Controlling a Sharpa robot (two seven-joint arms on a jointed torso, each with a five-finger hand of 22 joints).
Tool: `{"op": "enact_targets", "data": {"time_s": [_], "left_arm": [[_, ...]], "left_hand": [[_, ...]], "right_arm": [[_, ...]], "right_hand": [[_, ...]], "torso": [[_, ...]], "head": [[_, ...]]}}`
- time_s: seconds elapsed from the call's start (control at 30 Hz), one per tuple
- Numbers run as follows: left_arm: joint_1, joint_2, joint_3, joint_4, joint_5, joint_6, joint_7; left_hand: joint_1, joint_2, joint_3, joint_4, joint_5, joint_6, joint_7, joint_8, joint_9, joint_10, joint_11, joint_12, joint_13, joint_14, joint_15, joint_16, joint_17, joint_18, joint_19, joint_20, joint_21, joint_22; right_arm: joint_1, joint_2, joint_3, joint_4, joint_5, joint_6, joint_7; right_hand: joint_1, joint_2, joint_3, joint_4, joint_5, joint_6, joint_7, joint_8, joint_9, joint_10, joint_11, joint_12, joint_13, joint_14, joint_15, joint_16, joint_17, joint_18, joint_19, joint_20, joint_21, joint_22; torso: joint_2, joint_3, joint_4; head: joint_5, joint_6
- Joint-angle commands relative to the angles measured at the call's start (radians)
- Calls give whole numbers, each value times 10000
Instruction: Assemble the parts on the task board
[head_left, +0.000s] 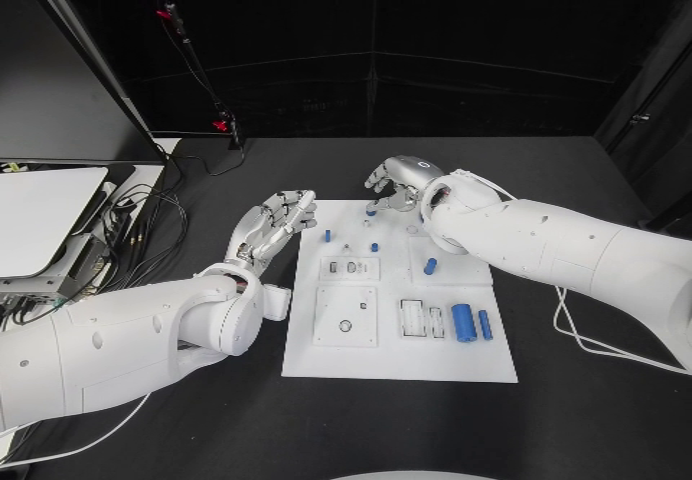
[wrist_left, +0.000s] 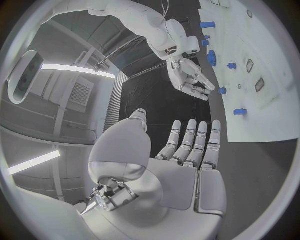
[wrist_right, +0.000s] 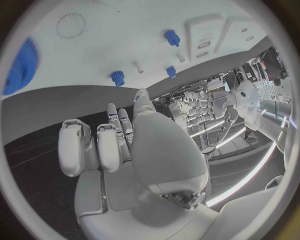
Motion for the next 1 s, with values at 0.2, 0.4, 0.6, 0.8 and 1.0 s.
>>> {"op": "enact_targets", "data": {"time_s": [0.2, 0.4, 0.6, 0.8, 1.0], "left_arm": [[16, -87, 9, 39, -65, 54, 2307], [14, -61, 8, 0, -65, 46, 2311], [11, -44, 5, -63, -65, 40, 2345], [7, -25, 4, -127, -65, 33, 2394], [-7, 19, 3, -148, -65, 49, 2405]], "left_hand": [[74, 84, -69, -13, 89, 108, 1548, -42, -2, 112, 3, -47, 1, 32, 21, -58, 11, 114, -48, -6, 49, -7], [87, 88, -72, -15, 95, 113, 1548, -42, -1, 119, 2, -45, 2, 38, 21, -55, 11, 115, -46, -6, 52, -6], [87, 88, -72, -15, 95, 113, 1548, -42, -1, 119, 2, -45, 2, 38, 21, -55, 11, 115, -46, -6, 52, -6], [169, 113, -93, -19, 116, 149, 1545, -40, 3, 160, -2, -32, 4, 72, 15, -41, 14, 120, -25, -7, 77, 6], [191, 124, -97, -19, 120, 160, 1544, -39, 4, 171, -4, -28, 5, 81, 13, -37, 14, 122, -29, -7, 77, 1]], "right_arm": [[186, -1610, 12, 1841, 4699, -1983, 1760], [334, -2889, 11, 2963, 5805, -1094, 2171], [365, -3634, 7, 3320, 6008, -295, 2630], [368, -3949, -2, 3290, 6018, -392, 2697], [354, -3905, -14, 3028, 5315, -554, 2335]], "right_hand": [[-230, 171, 149, -117, 47, 457, 189, 264, 121, 1041, -150, 681, 222, -361, -116, -1030, -2330, 556, -1112, -132, -1099, -1250], [-823, 50, -82, -92, 103, -423, -121, 102, 41, 1816, -565, 2282, 1299, -2893, -370, -4310, -7492, 1451, -4862, -372, -4989, -5848], [-1562, 427, -183, -76, 552, -1304, -747, 858, 155, 1300, -839, 12028, 10743, -2998, -394, -2464, -3737, 1327, -5403, -468, -6284, -6196], [-2219, 787, -659, 23, 1789, -1790, -525, 1562, 175, 5662, -780, 14892, 15036, 1057, -334, 1051, 4254, 821, -3678, -517, -3021, -2539], [-2265, 745, -931, 31, 1975, -2700, -43, 2360, 299, 5662, -534, 14892, 15036, 1057, -130, 1051, 4254, 106, -345, -296, -42, 1010]], "torso": [[-25, -23, -38], [-40, -16, -70], [-49, -8, -110], [-81, 2, -139], [-58, 4, -106]], "head": [[-177, 202], [-383, 341], [-652, 517], [-788, 555], [-863, 568]]}}
